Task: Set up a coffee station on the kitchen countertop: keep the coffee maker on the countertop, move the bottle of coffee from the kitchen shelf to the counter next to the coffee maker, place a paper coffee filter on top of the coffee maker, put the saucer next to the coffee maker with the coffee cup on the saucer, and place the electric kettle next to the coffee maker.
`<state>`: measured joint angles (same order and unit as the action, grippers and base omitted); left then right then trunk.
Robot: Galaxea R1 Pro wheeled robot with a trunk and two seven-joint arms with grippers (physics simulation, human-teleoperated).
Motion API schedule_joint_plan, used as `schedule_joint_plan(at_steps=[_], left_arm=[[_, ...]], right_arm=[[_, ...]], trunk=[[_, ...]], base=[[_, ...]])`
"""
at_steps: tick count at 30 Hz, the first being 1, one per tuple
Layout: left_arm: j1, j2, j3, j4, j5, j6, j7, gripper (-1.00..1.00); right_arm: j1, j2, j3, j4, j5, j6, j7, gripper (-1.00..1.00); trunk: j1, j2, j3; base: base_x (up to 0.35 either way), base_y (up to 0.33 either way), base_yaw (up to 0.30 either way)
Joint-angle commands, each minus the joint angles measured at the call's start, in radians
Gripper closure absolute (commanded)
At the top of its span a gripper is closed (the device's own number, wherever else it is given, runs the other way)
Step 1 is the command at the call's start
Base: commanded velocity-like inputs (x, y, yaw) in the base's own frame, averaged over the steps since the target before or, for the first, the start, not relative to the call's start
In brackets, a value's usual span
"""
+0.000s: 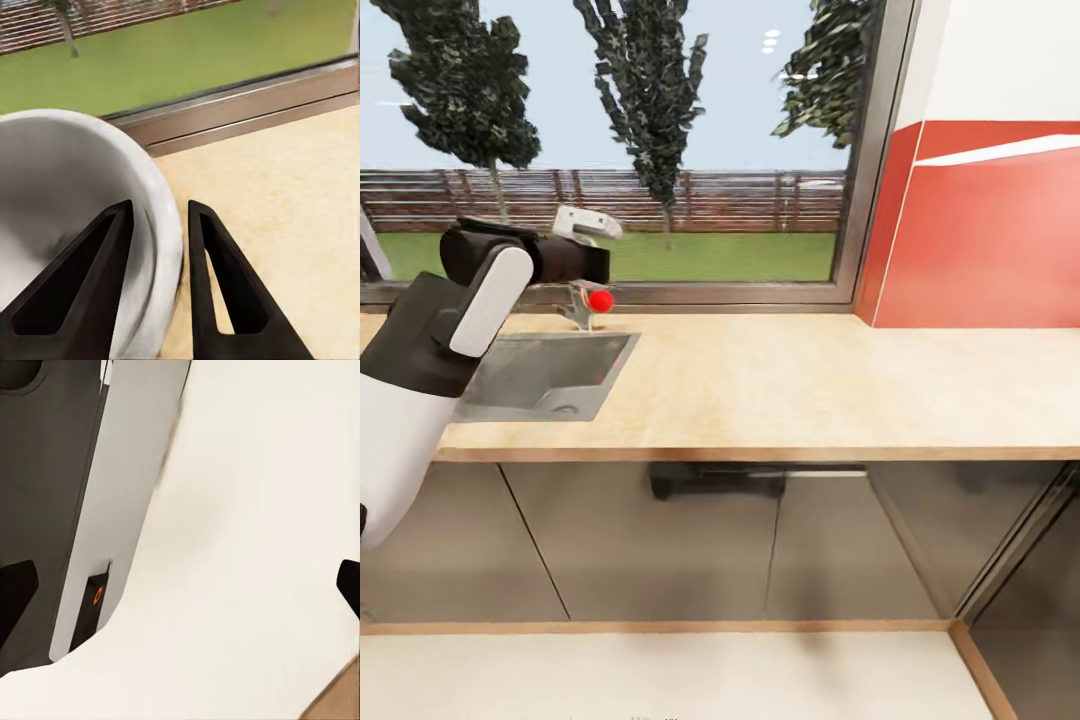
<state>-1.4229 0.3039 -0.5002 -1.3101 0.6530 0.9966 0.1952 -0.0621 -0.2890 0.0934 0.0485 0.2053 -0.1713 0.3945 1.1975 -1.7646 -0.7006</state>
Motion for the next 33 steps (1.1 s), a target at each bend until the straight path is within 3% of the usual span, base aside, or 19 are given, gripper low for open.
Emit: schedule_joint_plan(at_steps=[1,2,5,9,11,22,25,30,33], left_arm=[[0.001,0.01,-0.002,-0.018,0.017,0.001,0.009,1.0],[0.011,0.038,-0.002,-0.07,0.017,0.002,0.009,1.0],[0.038,0.079,-0.003,-0.141,0.036,0.002,0.009,1.0],[0.079,0.149,-0.005,-0.228,0.114,0.002,0.011,1.0],[0.086,0.165,-0.006,-0.245,0.13,0.001,0.011,1.0],[0.135,0.182,-0.008,-0.262,0.146,-0.003,0.015,1.0],[0.17,0.183,-0.007,-0.262,0.144,-0.005,0.02,1.0],[0.219,0.192,-0.005,-0.263,0.143,-0.017,0.09,1.0],[0.24,0.205,-0.006,-0.268,0.144,-0.082,0.118,1.0]], right_arm=[[-0.002,0.0,0.008,0.004,0.002,-0.01,0.0,-1.0],[-0.002,0.0,0.008,0.004,0.002,-0.01,0.0,-1.0],[-0.002,0.0,0.008,0.004,0.002,-0.01,0.0,-1.0],[-0.002,0.0,0.008,0.004,0.002,-0.01,0.0,-1.0],[-0.002,0.0,0.008,0.004,0.002,-0.01,0.0,-1.0],[-0.002,0.0,0.008,0.004,0.002,-0.008,0.002,-1.0],[-0.002,0.0,0.008,0.004,0.002,-0.008,0.001,-1.0],[-0.002,0.0,0.008,0.004,0.002,-0.008,0.001,-1.0],[-0.002,-0.001,0.008,0.004,0.002,-0.008,0.001,-1.0]], trunk=[[0.0,0.0,-0.001],[0.0,0.0,-0.001],[0.0,0.0,-0.001],[0.0,0.0,-0.001],[0.0,0.0,-0.001],[0.0,0.0,-0.001],[0.0,0.0,-0.001],[0.0,0.0,-0.001],[0.0,0.0,-0.001]], base=[[0.0,0.0,0.273],[0.0,0.0,0.273],[0.0,0.0,0.273],[0.0,0.0,0.273],[0.0,0.0,0.273],[0.0,0.0,0.103],[0.0,0.0,0.006],[0.0,0.0,0.001],[0.0,0.0,0.0]])
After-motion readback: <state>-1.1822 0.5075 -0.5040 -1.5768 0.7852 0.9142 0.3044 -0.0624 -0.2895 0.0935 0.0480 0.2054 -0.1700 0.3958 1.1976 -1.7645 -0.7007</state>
